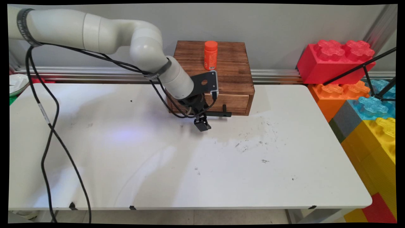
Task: Open the drawer
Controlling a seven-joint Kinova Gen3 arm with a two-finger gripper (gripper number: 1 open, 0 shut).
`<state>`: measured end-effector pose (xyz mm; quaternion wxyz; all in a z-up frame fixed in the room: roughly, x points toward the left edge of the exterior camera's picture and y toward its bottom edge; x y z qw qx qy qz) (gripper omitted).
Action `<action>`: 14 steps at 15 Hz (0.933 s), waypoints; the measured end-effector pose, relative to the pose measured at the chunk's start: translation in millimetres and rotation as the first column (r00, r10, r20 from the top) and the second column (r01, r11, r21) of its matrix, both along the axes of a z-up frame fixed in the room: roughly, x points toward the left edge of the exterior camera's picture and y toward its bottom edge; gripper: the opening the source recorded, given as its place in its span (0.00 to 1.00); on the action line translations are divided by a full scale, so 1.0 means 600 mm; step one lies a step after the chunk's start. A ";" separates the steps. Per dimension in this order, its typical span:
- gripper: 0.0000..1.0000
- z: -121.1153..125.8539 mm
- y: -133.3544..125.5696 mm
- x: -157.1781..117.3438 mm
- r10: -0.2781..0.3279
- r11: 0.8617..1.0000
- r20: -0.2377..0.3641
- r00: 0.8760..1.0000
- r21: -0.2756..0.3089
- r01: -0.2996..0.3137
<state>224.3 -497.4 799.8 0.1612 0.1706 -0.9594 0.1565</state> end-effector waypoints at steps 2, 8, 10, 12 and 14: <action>1.00 -0.009 -0.003 -0.002 -0.009 1.000 0.004 1.000 0.002 0.009; 1.00 -0.030 -0.007 -0.008 -0.032 0.999 0.008 0.999 0.009 0.032; 1.00 -0.034 -0.005 -0.010 -0.038 0.999 0.008 0.999 0.014 0.038; 1.00 -0.038 -0.001 -0.012 -0.045 0.999 0.005 0.999 0.021 0.045; 1.00 -0.041 0.005 -0.016 -0.053 0.998 0.001 0.999 0.030 0.053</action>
